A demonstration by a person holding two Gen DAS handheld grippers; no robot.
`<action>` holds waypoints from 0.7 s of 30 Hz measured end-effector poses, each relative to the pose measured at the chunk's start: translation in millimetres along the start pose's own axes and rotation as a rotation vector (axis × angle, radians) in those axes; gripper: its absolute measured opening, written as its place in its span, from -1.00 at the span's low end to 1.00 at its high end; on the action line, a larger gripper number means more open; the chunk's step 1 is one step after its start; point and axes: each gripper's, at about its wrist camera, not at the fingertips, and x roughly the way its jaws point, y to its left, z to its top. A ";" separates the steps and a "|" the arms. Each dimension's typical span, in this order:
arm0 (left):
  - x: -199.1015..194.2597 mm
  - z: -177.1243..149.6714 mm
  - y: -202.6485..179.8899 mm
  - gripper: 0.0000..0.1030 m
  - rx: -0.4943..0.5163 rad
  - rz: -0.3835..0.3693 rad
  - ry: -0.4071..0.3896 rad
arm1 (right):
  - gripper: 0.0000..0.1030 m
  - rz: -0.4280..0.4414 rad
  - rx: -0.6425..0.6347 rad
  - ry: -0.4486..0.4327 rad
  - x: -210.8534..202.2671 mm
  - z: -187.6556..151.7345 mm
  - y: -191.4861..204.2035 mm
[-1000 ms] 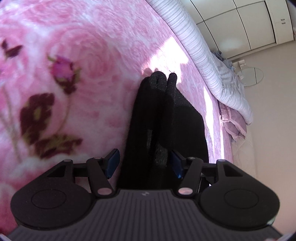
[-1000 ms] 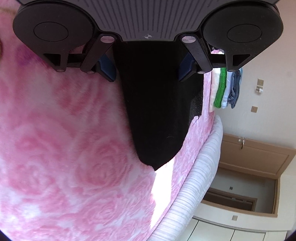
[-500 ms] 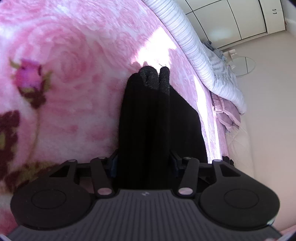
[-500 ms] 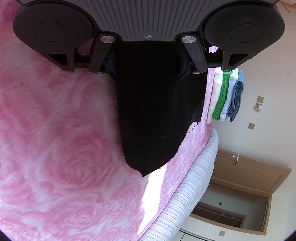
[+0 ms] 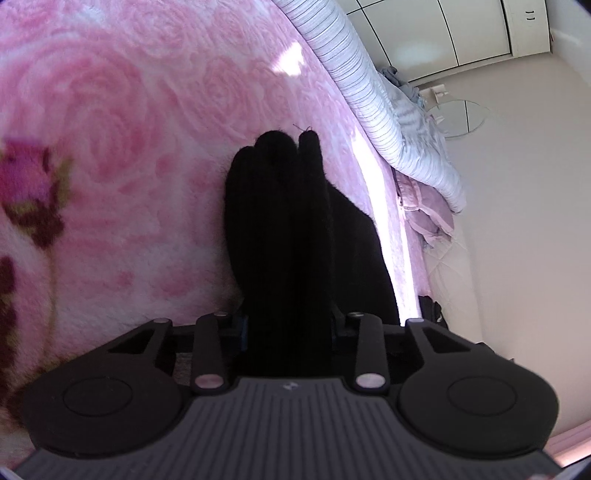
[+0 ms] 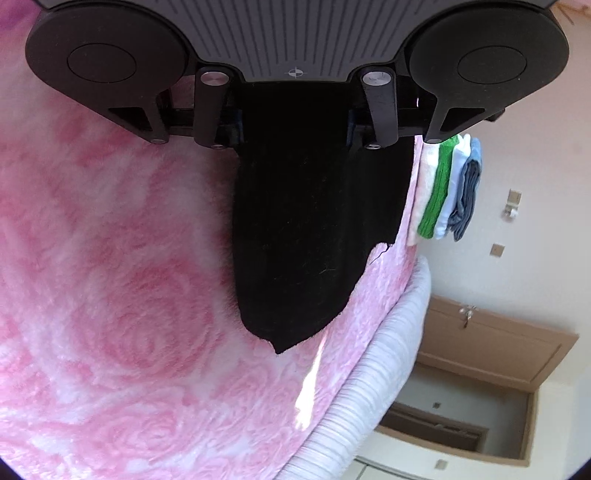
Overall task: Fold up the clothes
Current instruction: 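Carry the black garment with both grippers over to the stack of folded clothes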
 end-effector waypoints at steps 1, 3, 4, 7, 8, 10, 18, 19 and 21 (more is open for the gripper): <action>-5.3 3.3 -2.0 -0.43 -0.008 -0.003 0.005 | -0.17 -0.011 0.009 0.004 -0.6 0.5 6.8; -23.2 10.1 -10.9 -0.44 -0.009 0.003 0.004 | -0.19 -0.017 0.025 0.021 -2.9 1.1 24.1; -32.3 13.5 -15.4 -0.44 -0.009 0.006 0.004 | -0.20 -0.005 0.036 0.032 -4.2 1.1 34.7; -79.6 23.1 -26.5 -0.45 -0.035 0.010 -0.035 | -0.21 0.019 0.046 0.056 -3.5 1.5 73.3; -96.9 26.4 -29.9 -0.45 -0.046 0.010 -0.052 | -0.21 0.027 0.038 0.064 -1.4 2.6 88.6; -137.6 34.6 -36.8 -0.45 -0.061 0.021 -0.093 | -0.21 0.046 0.020 0.083 9.4 3.0 123.8; -313.3 91.4 -36.2 -0.45 -0.046 0.051 -0.229 | -0.21 0.132 -0.071 0.156 85.4 -11.2 284.7; -335.1 102.5 -33.4 -0.45 -0.042 0.052 -0.238 | -0.21 0.140 -0.082 0.157 97.5 -16.6 306.3; -378.4 126.2 -26.9 -0.45 -0.034 0.058 -0.249 | -0.20 0.146 -0.083 0.149 123.5 -27.8 347.8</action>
